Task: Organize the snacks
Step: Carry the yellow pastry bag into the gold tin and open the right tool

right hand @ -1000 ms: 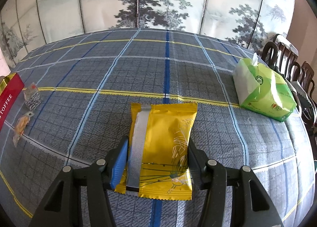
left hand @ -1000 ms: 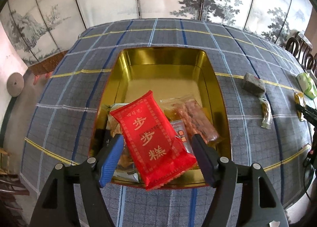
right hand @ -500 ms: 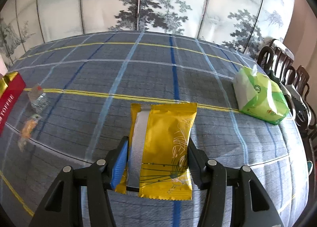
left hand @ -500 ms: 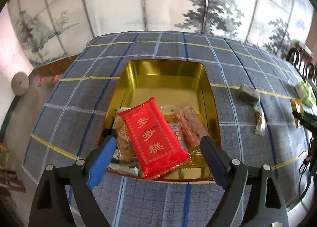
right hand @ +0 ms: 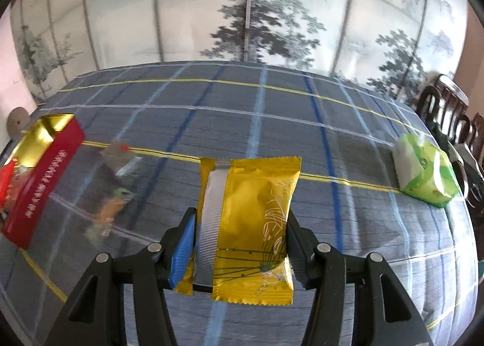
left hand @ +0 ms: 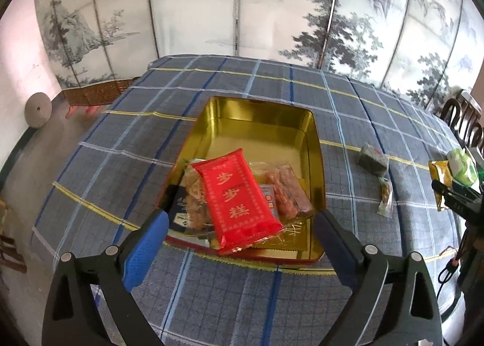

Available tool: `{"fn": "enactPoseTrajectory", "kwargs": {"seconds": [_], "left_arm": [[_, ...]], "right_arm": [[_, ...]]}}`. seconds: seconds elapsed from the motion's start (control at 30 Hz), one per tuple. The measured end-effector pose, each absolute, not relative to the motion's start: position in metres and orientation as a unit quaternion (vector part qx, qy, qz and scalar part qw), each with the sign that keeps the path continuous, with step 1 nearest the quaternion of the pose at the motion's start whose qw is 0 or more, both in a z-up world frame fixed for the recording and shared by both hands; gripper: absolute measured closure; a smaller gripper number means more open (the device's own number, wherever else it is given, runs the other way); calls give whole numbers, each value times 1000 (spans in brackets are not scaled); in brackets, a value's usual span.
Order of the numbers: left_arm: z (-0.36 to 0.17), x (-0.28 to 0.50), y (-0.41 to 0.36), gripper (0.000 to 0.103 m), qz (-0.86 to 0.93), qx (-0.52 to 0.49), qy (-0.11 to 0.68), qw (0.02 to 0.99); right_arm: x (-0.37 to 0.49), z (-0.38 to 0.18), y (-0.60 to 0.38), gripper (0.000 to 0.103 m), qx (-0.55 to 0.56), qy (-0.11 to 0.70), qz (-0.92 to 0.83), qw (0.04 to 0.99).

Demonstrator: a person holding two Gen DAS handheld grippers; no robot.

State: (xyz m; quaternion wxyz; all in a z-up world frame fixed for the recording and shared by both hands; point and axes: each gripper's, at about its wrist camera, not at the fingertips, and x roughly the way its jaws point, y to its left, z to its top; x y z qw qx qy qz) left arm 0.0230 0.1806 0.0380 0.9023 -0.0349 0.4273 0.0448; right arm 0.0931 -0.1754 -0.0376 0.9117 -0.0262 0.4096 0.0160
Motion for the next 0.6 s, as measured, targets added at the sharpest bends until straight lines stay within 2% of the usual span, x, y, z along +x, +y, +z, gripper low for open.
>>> {"fn": "enactPoseTrajectory", "kwargs": {"seconds": [0.23, 0.6], "left_arm": [[54, 9, 201, 4, 94, -55, 395, 912], [48, -9, 235, 4, 132, -86, 403, 901]], "right_arm": [[85, -19, -119, 48, -38, 396, 73, 914], [76, -2, -6, 48, -59, 393, 177, 900]]}}
